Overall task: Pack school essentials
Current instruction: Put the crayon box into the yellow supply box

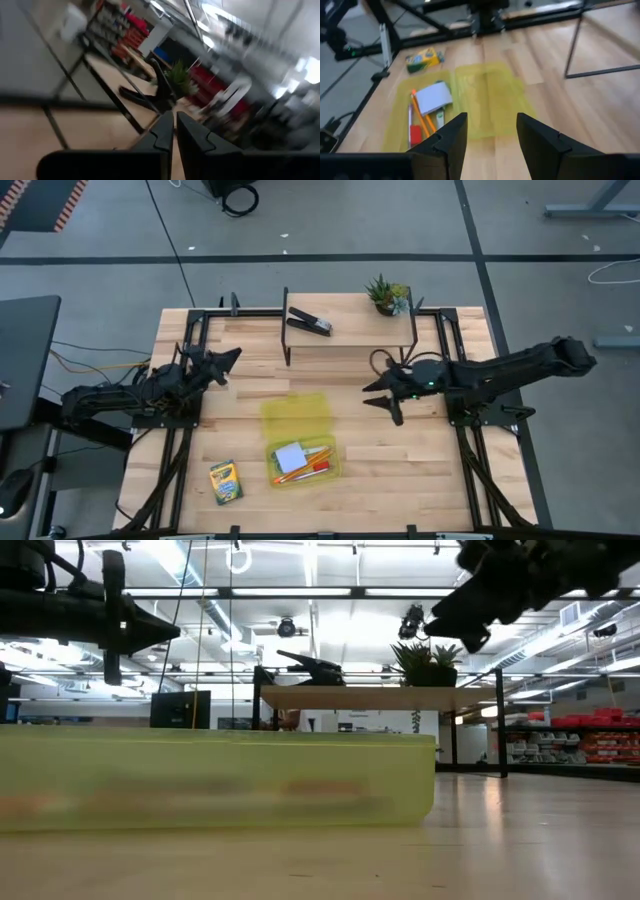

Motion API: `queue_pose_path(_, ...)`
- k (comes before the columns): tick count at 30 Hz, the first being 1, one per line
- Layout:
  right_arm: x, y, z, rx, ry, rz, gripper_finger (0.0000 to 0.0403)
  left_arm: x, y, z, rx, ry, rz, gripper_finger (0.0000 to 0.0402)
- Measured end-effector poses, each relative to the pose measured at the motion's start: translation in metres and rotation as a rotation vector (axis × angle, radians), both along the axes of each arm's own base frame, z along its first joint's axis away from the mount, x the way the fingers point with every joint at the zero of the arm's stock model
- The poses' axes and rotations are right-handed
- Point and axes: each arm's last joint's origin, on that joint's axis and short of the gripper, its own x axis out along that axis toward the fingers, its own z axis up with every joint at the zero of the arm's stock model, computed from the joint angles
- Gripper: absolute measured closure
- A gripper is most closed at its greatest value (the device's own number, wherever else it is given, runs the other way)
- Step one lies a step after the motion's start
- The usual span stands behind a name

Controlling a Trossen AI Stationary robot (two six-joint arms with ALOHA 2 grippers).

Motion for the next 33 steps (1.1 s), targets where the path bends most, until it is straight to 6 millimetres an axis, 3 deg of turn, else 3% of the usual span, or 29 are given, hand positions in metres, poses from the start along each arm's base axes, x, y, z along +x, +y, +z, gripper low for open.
queue_pose_path(4, -0.019, 0.003, -0.001, 0.02, -0.049, -0.053, 0.0226, 0.0, 0.0, 0.0, -0.195, -0.149, -0.034, 0.0369)
queue_pose_path(13, -0.048, 0.005, -0.011, 0.066, -0.117, -0.108, 0.0226, 0.002, -0.004, 0.001, -0.366, -0.253, -0.216, 0.0378)
queue_pose_path(17, -0.053, 0.004, -0.011, 0.077, -0.138, -0.115, 0.0226, 0.003, -0.006, 0.012, -0.348, -0.251, -0.295, 0.0389)
queue_pose_path(26, -0.06, 0.003, -0.007, 0.088, -0.175, -0.114, 0.0226, 0.002, -0.007, 0.055, -0.116, -0.192, -0.299, 0.0386)
queue_pose_path(33, -0.06, 0.003, -0.008, 0.087, -0.165, -0.113, 0.0226, 0.014, -0.008, 0.074, -0.095, -0.126, -0.381, 0.0384)
